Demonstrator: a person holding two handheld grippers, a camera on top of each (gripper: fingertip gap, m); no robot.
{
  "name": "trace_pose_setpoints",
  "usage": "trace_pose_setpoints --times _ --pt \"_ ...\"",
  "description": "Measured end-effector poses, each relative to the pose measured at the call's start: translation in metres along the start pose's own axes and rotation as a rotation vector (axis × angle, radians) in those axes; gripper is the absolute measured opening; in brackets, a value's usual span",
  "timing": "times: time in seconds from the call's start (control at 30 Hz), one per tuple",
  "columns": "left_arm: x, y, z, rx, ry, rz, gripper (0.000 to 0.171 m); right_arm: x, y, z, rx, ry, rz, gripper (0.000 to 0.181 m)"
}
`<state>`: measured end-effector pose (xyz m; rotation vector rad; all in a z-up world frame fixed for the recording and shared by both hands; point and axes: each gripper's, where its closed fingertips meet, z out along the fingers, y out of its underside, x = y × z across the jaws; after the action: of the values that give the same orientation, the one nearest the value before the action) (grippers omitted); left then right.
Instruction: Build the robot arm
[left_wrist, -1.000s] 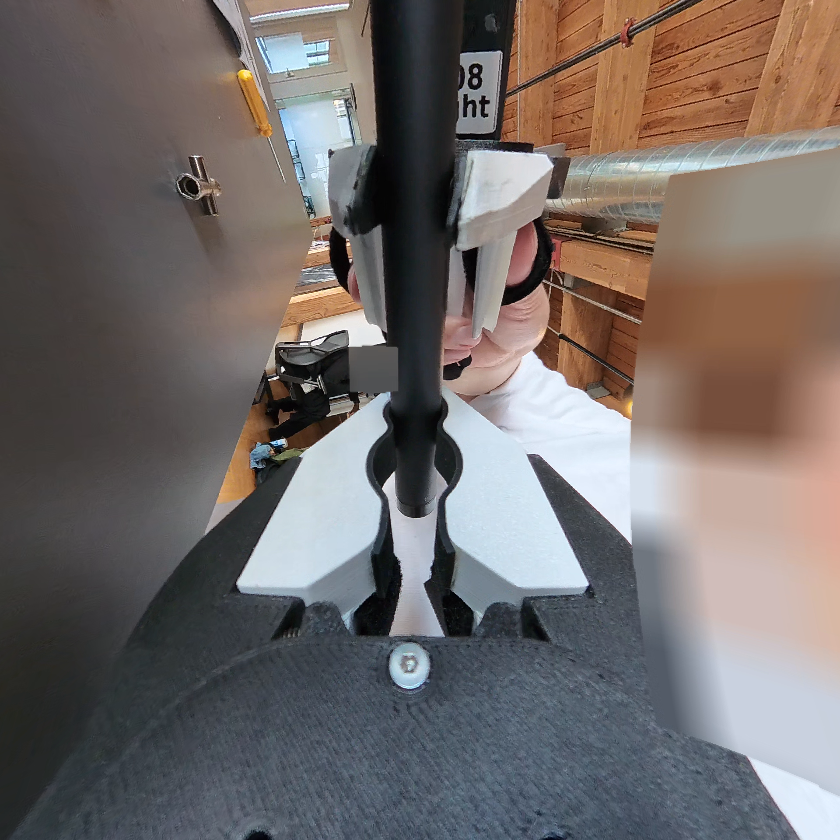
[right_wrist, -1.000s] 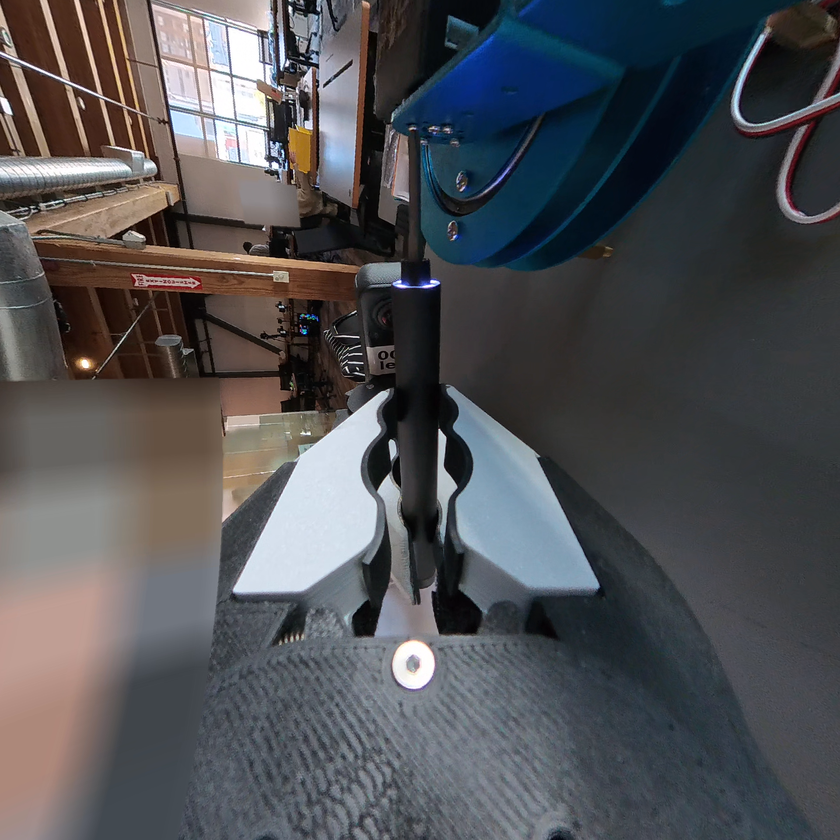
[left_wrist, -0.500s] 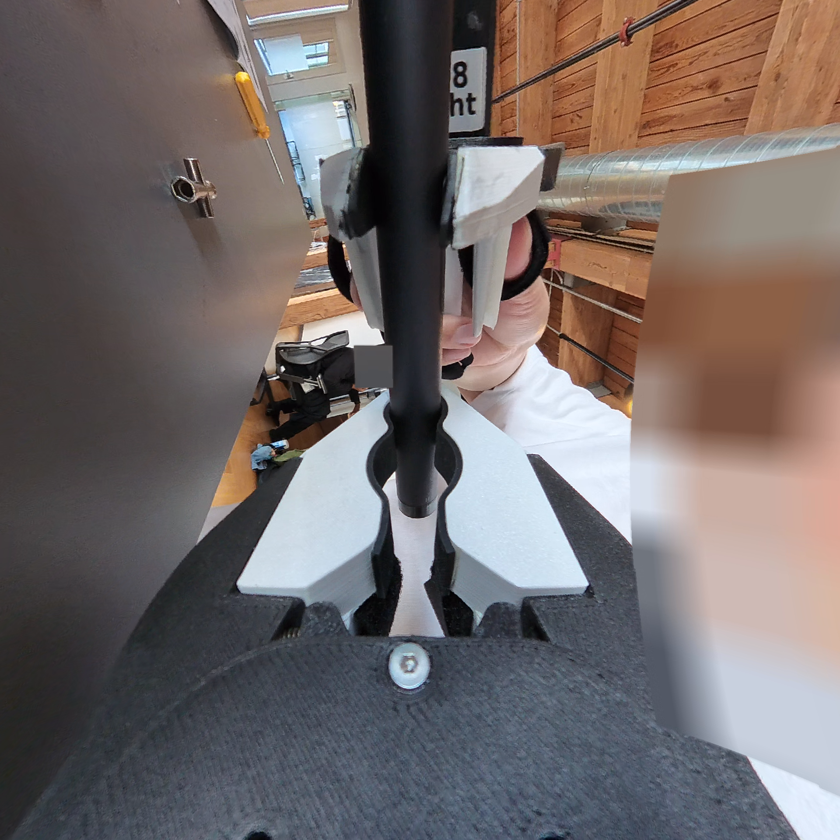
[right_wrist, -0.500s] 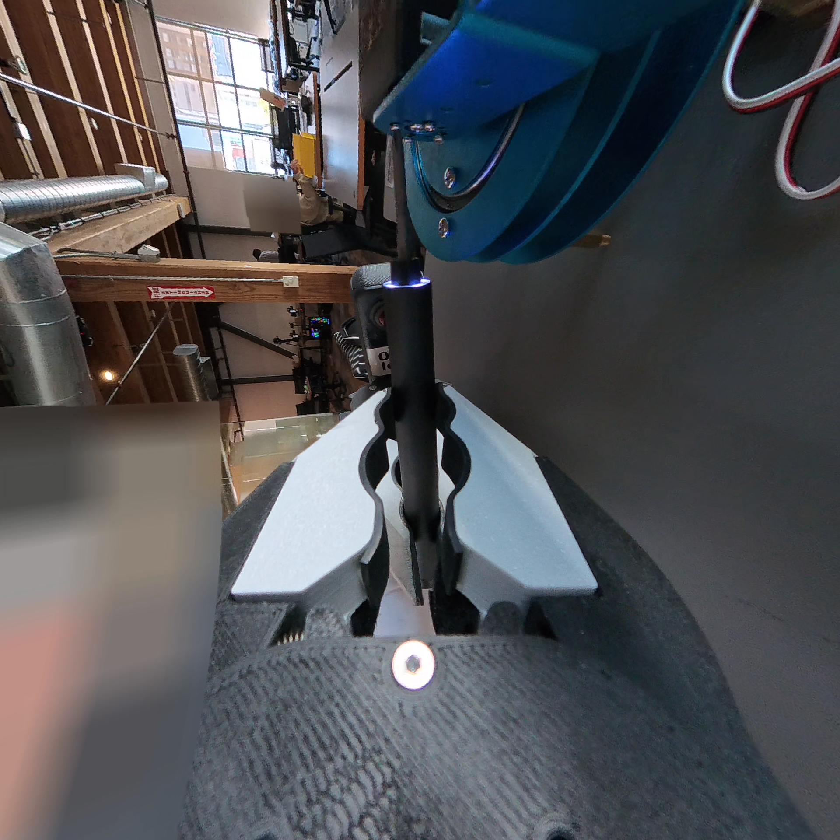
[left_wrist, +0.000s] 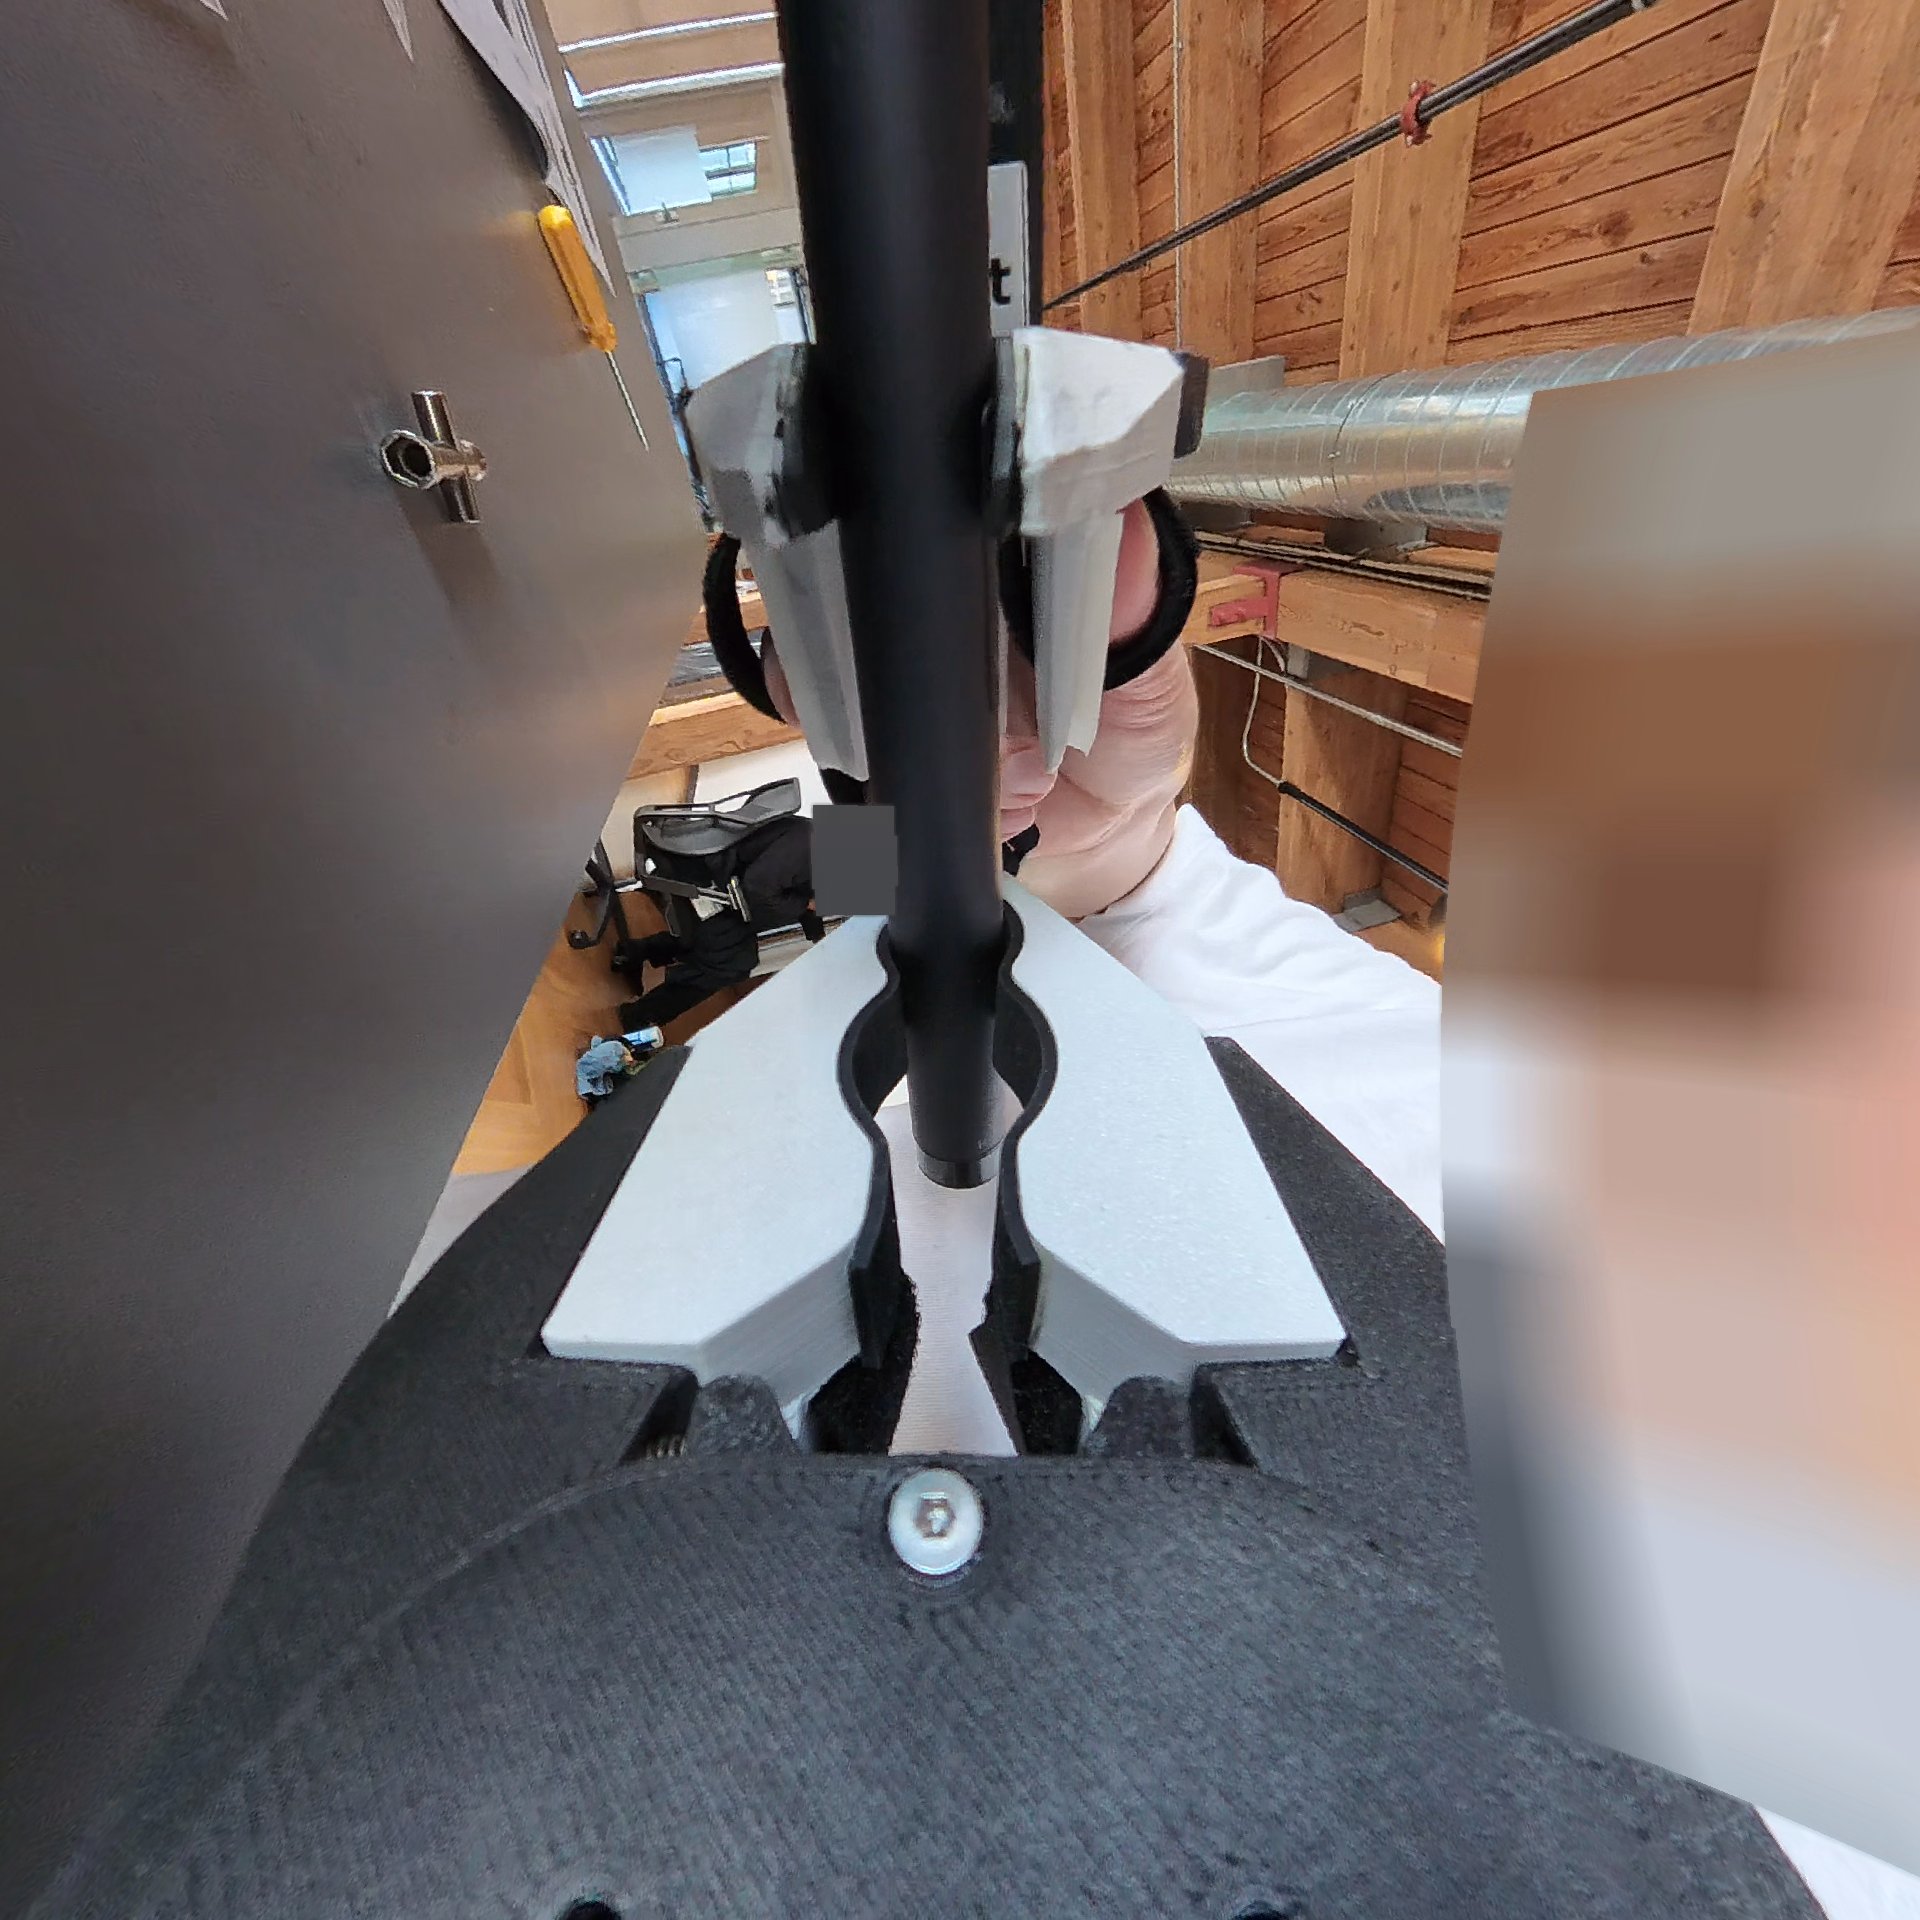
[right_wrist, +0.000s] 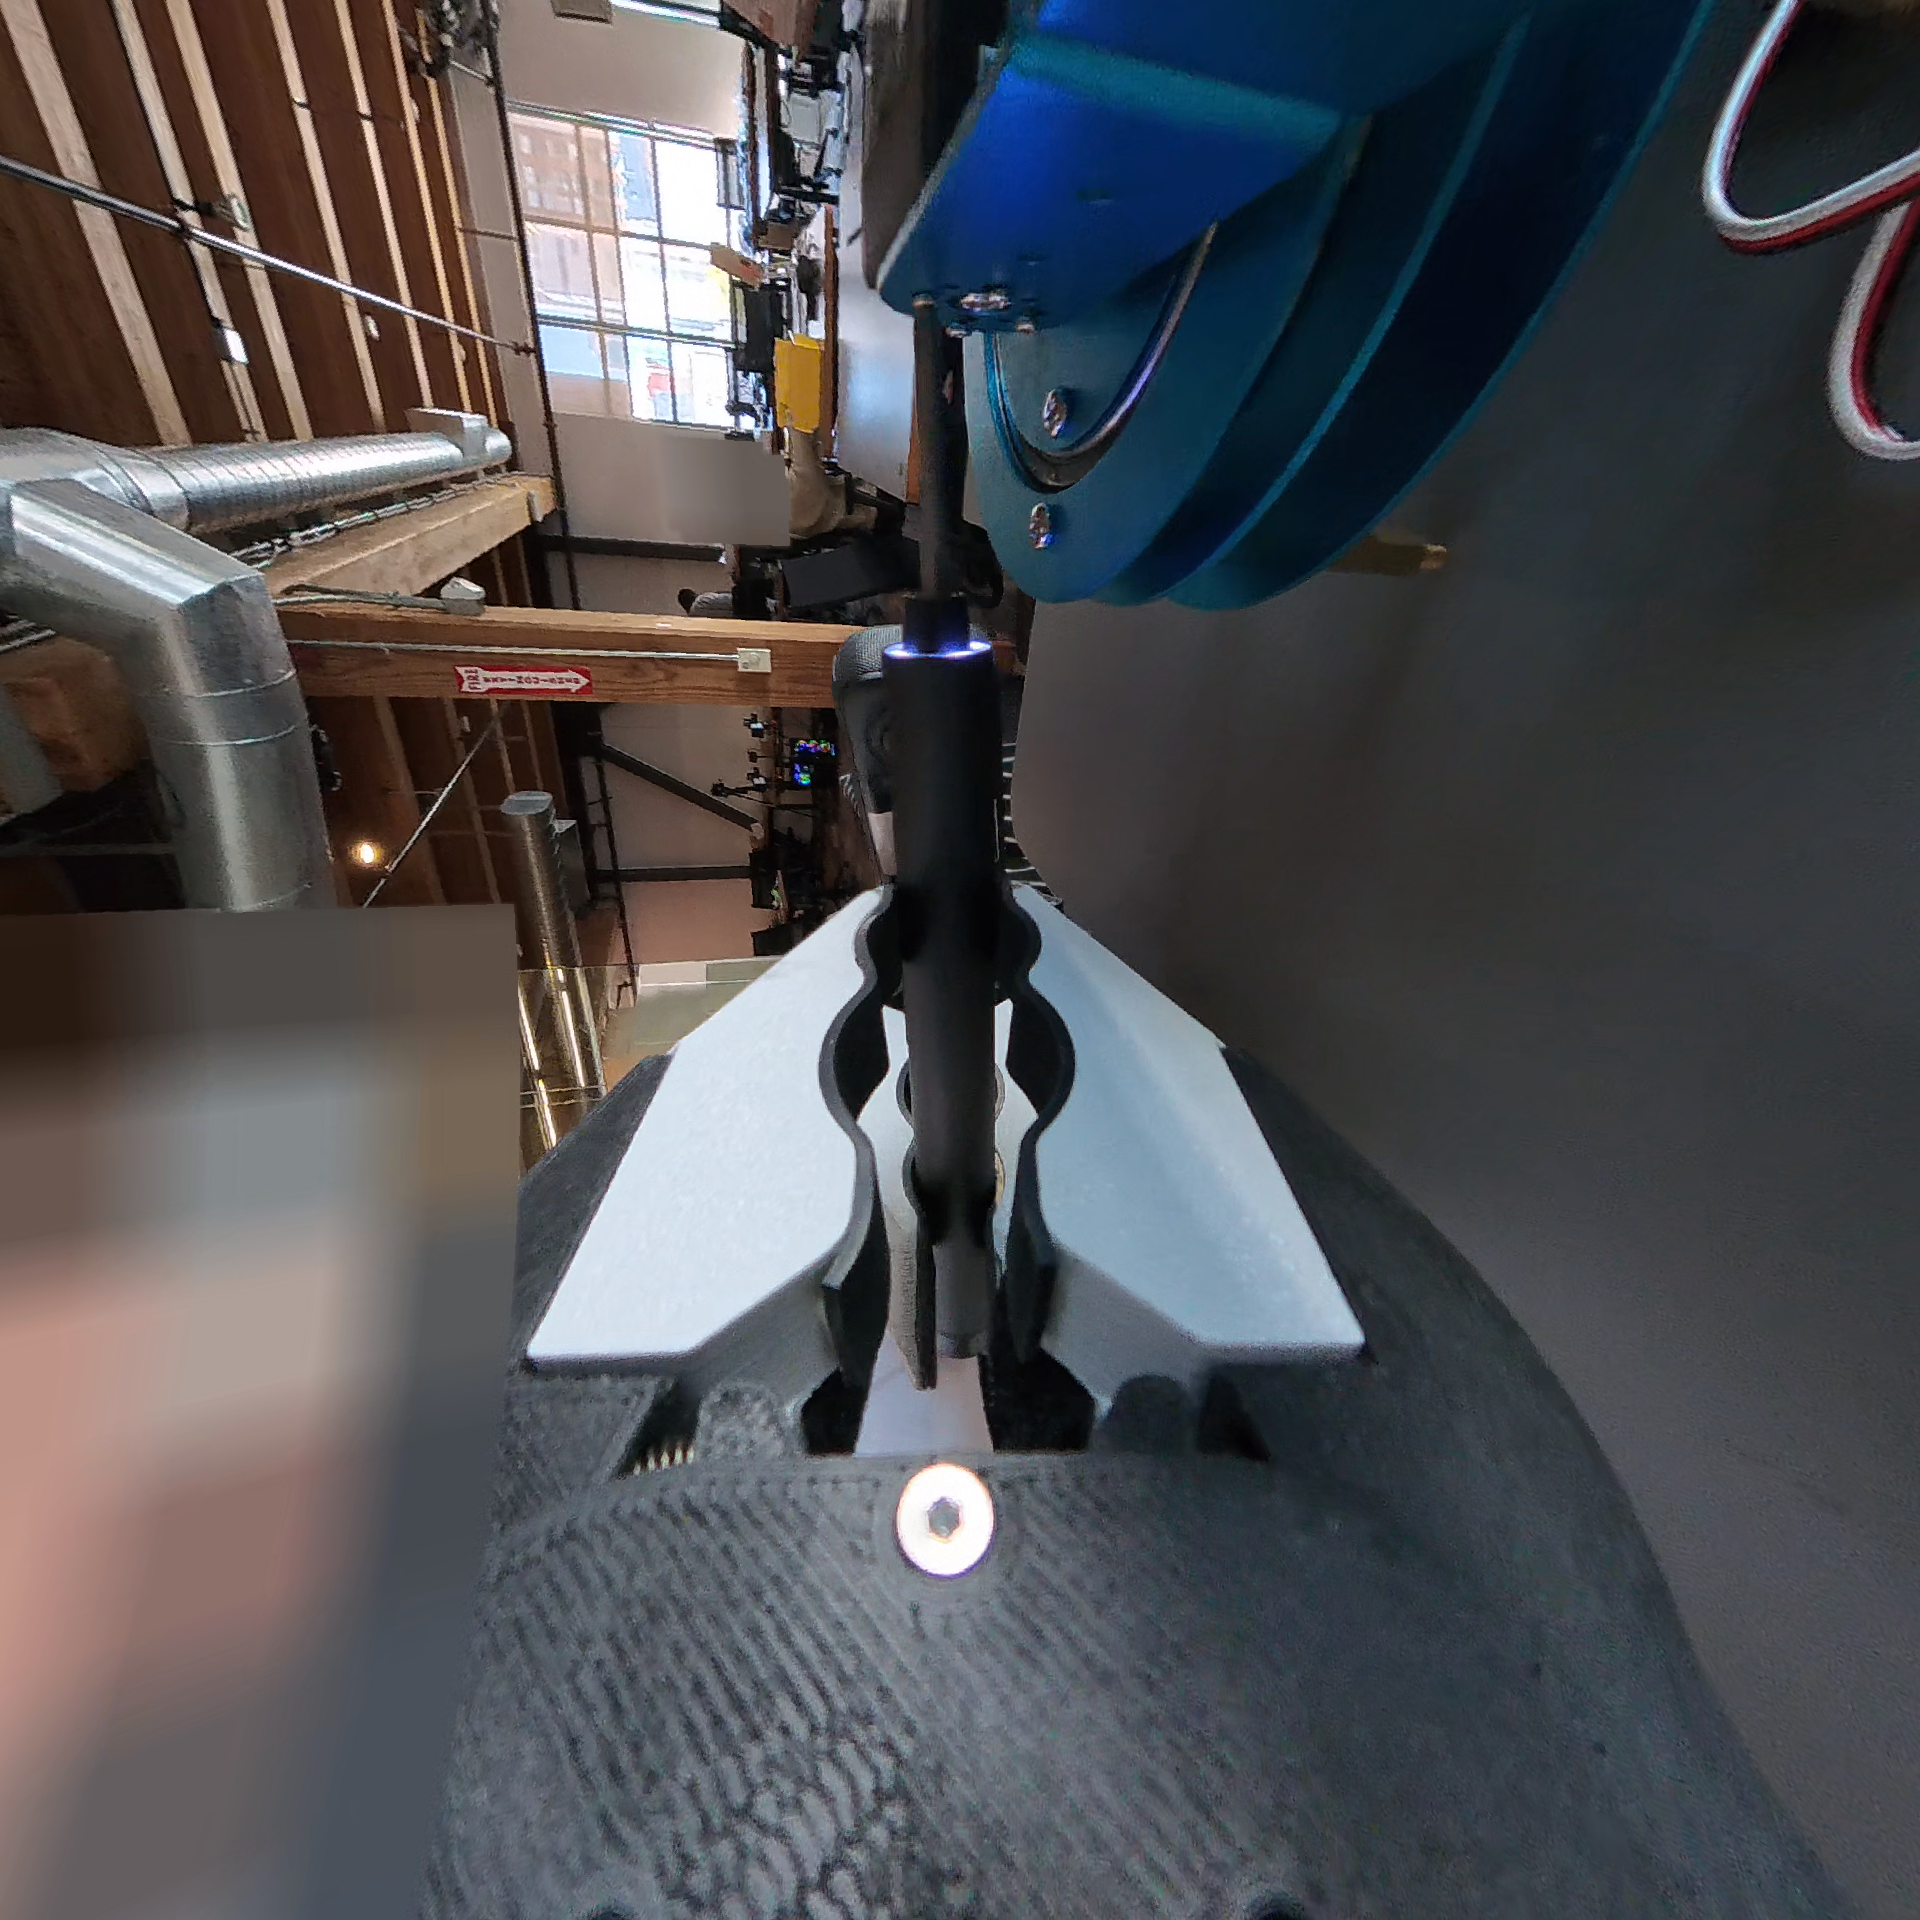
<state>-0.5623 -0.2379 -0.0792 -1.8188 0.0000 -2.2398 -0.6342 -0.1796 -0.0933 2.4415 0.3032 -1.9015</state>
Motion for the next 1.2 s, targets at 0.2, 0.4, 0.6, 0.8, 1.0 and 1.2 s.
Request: trace_pose_setpoints --times 0.2,0.4,0.6,0.8,1.0,1.2 --pt "0.0 0.0 0.0 0.002 -0.002 -0.002 0.008 0.0 0.0 0.0 0.002 -0.009 -0.003 0.016" --pt "-0.002 -0.001 0.0 0.003 -0.005 -0.004 0.008 -0.003 -0.002 0.001 0.008 -0.006 -0.002 0.025" --pt "-0.002 -0.001 0.001 -0.003 -0.006 -0.001 0.008 0.0 -0.003 0.003 -0.009 0.129 -0.053 0.019" --pt "-0.004 -0.001 0.001 -0.005 -0.022 0.001 0.008 0.005 -0.003 0.003 -0.015 0.191 -0.049 0.016" --pt "-0.004 -0.001 0.003 -0.01 -0.015 -0.002 0.008 0.006 -0.003 0.002 -0.011 0.221 -0.072 0.015" --pt "-0.004 0.0 0.002 -0.014 -0.026 0.006 0.008 0.006 -0.003 0.003 -0.021 0.215 -0.082 0.015"
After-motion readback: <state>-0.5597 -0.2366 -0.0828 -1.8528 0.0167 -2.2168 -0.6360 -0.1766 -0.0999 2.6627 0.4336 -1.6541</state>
